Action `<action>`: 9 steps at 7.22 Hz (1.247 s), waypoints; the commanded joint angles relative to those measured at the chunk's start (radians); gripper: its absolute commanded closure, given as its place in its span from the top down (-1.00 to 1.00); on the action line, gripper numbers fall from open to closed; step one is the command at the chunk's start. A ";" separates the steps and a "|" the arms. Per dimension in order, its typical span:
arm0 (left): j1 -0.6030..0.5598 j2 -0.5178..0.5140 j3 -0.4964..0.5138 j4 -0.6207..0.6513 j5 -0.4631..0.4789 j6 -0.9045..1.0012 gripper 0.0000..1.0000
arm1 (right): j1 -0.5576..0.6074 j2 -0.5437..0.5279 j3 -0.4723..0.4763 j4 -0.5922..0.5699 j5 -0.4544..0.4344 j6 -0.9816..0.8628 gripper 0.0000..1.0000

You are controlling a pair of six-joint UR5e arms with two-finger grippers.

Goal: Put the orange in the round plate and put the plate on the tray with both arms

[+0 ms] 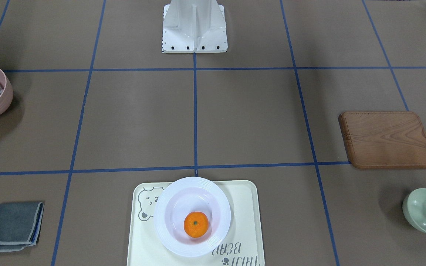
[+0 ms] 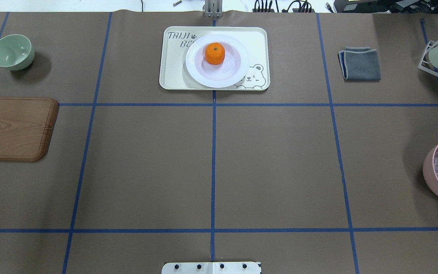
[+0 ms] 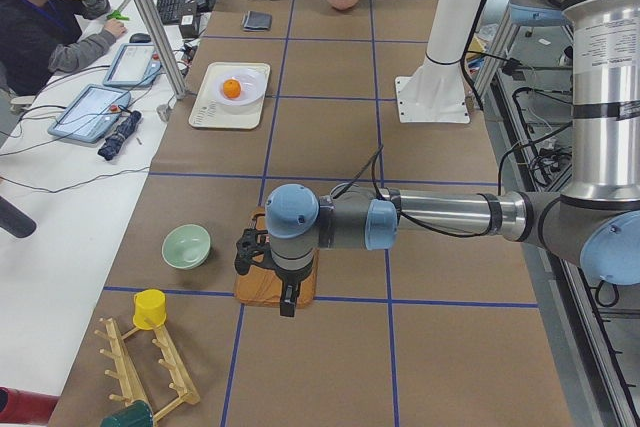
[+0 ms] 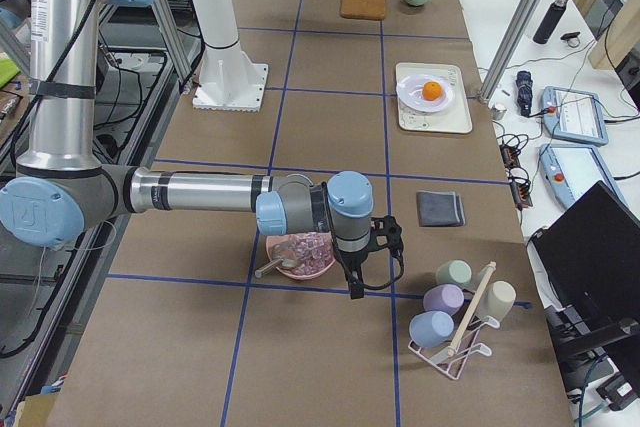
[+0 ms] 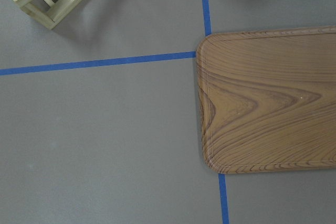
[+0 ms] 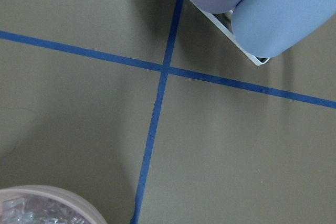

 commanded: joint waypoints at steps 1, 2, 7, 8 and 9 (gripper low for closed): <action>-0.001 0.000 -0.001 -0.001 0.000 0.001 0.98 | -0.001 -0.002 0.003 0.003 -0.003 -0.001 1.00; -0.001 0.002 -0.001 -0.001 0.000 0.001 0.98 | -0.001 -0.001 0.001 0.012 -0.002 0.002 1.00; -0.001 0.025 -0.007 0.001 0.002 0.001 0.98 | -0.001 -0.005 -0.016 0.021 0.011 0.002 1.00; -0.001 0.029 -0.007 0.001 0.002 -0.001 0.98 | -0.001 -0.007 -0.016 0.021 0.011 0.000 1.00; -0.001 0.029 -0.009 0.001 0.002 -0.001 0.98 | -0.001 -0.007 -0.017 0.021 0.009 0.000 1.00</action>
